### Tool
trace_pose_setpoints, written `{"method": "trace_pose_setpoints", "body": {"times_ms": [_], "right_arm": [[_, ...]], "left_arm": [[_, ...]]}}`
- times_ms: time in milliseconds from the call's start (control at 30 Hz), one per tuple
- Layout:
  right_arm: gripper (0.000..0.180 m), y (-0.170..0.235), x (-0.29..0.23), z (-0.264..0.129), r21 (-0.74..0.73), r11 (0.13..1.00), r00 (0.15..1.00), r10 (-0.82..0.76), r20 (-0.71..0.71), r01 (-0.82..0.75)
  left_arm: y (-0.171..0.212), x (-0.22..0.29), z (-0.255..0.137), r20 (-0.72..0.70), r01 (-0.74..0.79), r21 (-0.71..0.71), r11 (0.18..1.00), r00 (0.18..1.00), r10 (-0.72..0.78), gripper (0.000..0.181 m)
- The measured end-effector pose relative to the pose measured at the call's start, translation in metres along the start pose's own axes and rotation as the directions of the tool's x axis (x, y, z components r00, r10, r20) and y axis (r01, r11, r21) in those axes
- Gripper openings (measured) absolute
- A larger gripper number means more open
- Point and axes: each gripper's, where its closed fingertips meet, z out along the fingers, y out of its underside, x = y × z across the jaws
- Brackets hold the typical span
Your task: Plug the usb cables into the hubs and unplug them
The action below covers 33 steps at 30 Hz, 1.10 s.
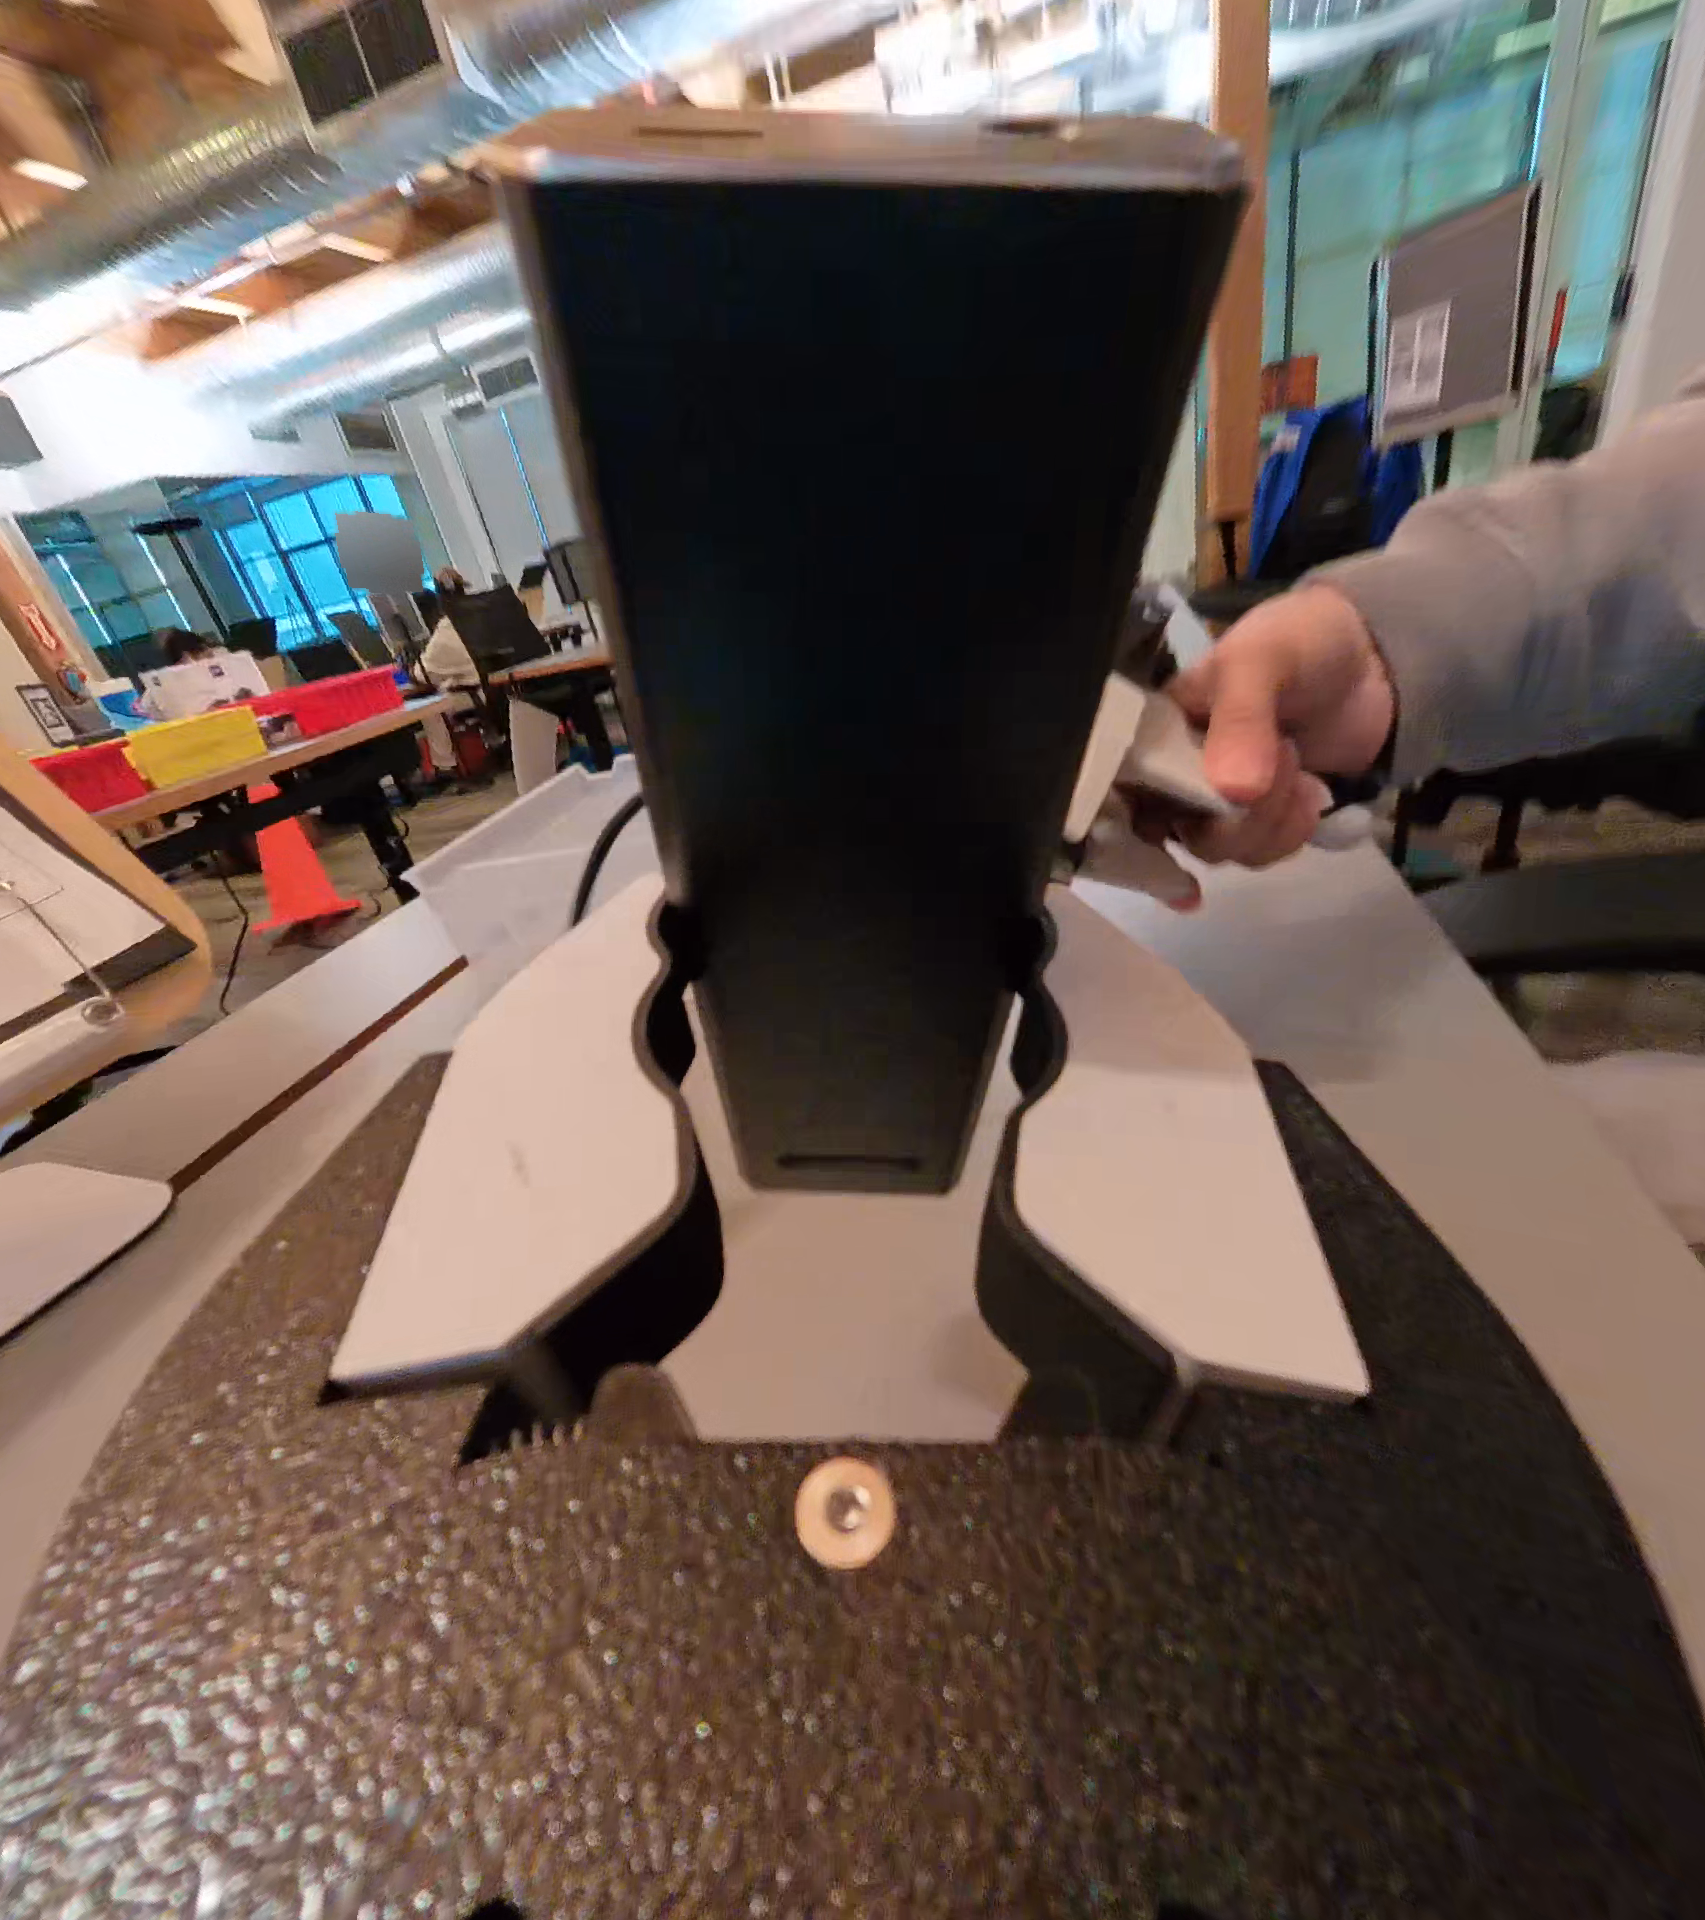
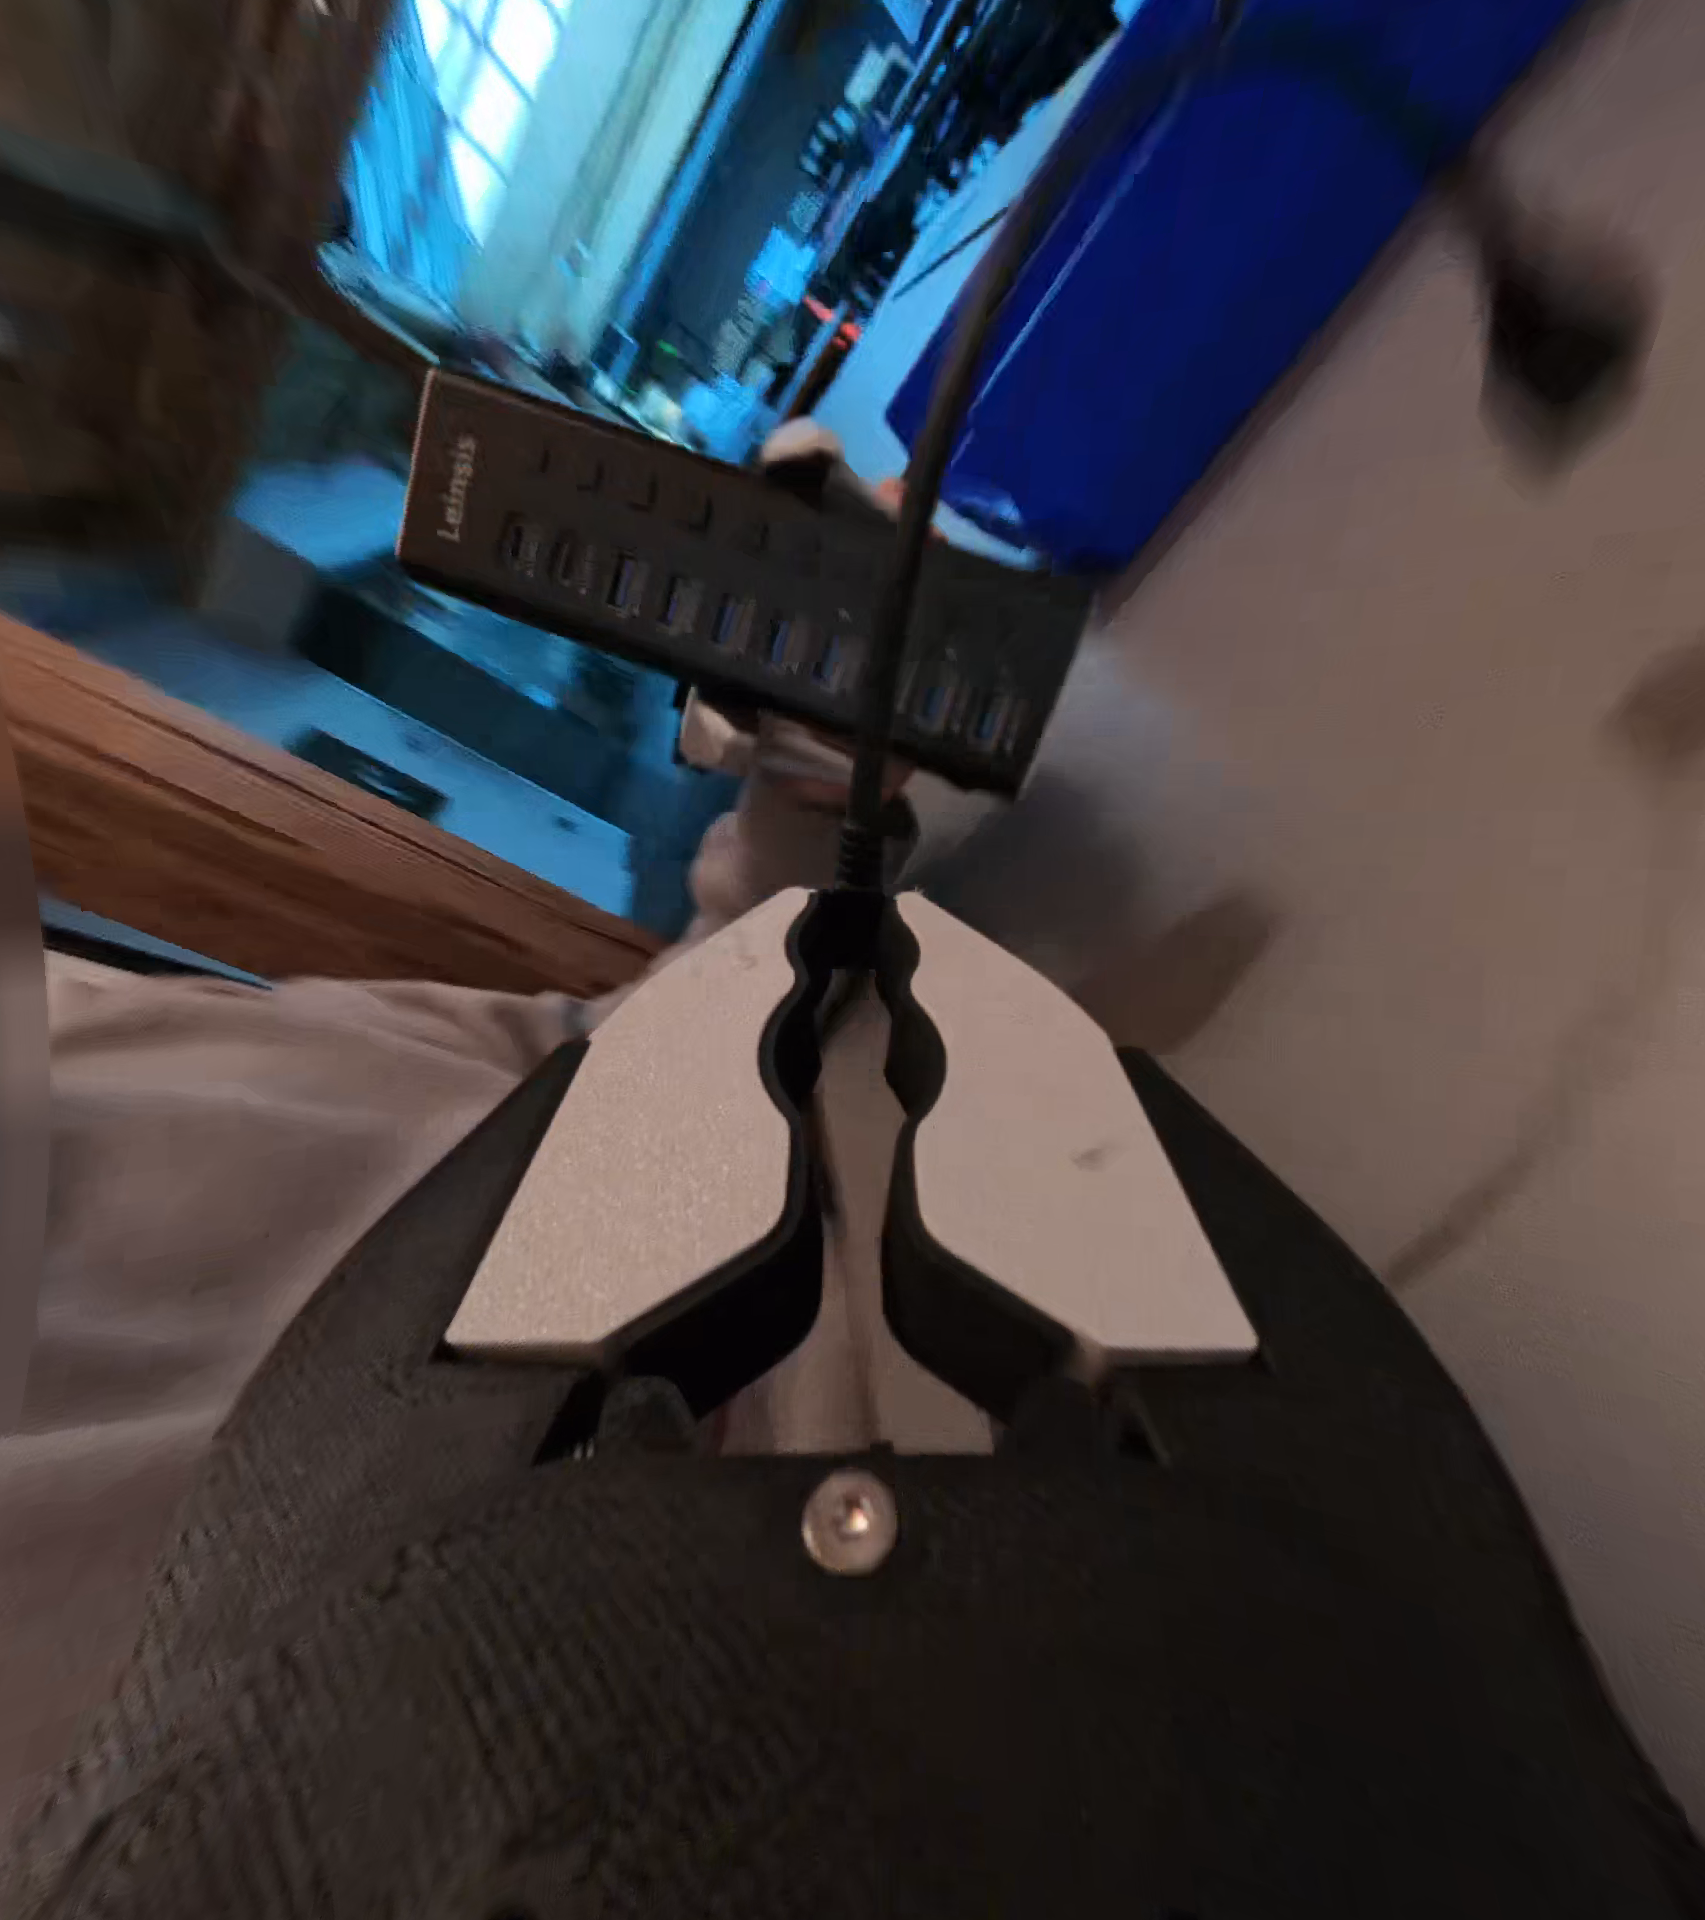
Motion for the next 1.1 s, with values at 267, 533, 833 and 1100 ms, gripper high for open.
{"method": "trace_pose_setpoints", "body": {"times_ms": [267,533,833,1100], "right_arm": [[0.009,-0.076,-0.054,-0.117,0.108,0.938,0.940,-0.315,-0.131,0.329],[0.009,-0.062,0.021,-0.247,-0.230,0.936,0.800,-0.347,-0.489,0.265],[0.009,-0.055,0.076,-0.224,-0.231,0.972,0.938,-0.038,-0.344,-0.045],[0.019,-0.063,0.169,-0.270,-0.382,0.904,0.522,-0.235,-0.820,-0.193]], "left_arm": [[0.012,-0.008,-0.019,0.031,0.027,-0.046,0.999,0.999,-0.026,0.060],[0.019,-0.003,-0.010,0.011,0.017,-0.082,0.996,1.000,-0.016,0.060],[0.022,0.007,0.005,-0.045,0.009,-0.106,0.994,0.999,-0.014,0.060],[0.023,0.007,0.005,-0.043,0.018,-0.109,0.994,0.999,-0.023,0.060]]}}
